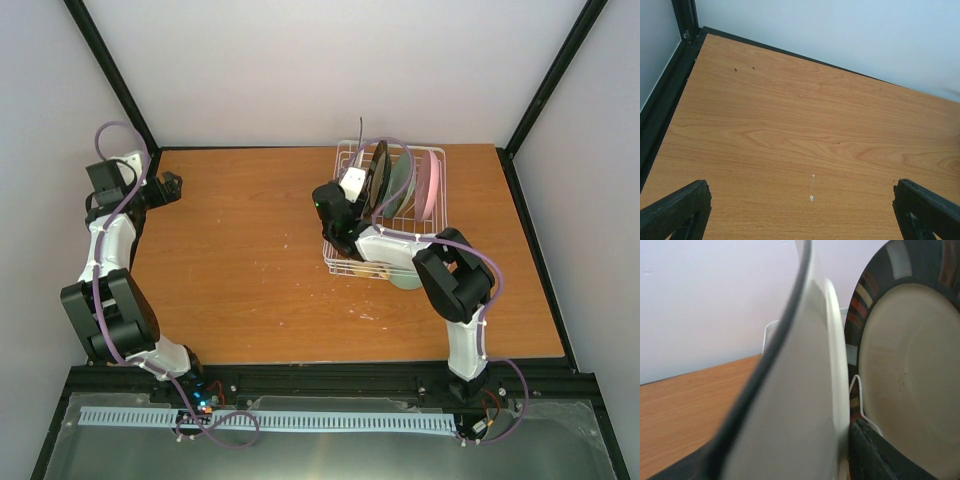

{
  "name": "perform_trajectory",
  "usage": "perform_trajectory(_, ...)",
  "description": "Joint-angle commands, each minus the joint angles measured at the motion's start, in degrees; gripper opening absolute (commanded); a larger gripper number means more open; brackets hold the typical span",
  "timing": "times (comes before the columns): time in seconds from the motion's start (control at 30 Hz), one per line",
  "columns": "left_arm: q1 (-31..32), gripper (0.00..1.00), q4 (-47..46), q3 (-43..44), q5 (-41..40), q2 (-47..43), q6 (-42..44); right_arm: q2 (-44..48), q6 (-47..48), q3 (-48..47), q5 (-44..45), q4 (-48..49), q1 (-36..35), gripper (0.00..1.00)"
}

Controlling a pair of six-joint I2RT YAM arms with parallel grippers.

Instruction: Load the mixed dishes into the dish rack

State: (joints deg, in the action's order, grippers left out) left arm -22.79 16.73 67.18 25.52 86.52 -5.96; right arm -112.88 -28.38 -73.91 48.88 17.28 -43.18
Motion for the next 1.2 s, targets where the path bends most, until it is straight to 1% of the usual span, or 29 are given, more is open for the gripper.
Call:
perform_trajectory(0.0, -0.51, 1.0, -0.67, -0.2, 0.38, -0.22, 0.23, 2.92, 0.93, -0.82, 2.05, -1.42, -0.35, 0.54)
perform_trajectory(0.13, -0.51, 1.0, -0.49, -0.25, 0.4, -0.46, 0.11, 4.74, 1.83, 0.43, 2.61, -1.16, -0.33, 0.57)
perform_trajectory(0.53, -0.55, 1.0, -0.29, -0.73, 0.22, -1.3, -0.13, 8.36, 4.64, 2.11, 3.58, -2.07, 0.02, 0.61)
perform_trajectory(0.73, -0.51, 1.0, -0.12, -0.64, -0.04, -1.77, -0.5, 10.79, 6.89, 3.64, 3.53, -0.88, 0.02, 0.63)
perform_trajectory(1.17, -0.58, 1.0, 0.56, -0.62, -0.1, -3.45, -1.42, 15.36, 10.07, 7.18, 3.69, 0.57, 0.29, 0.64)
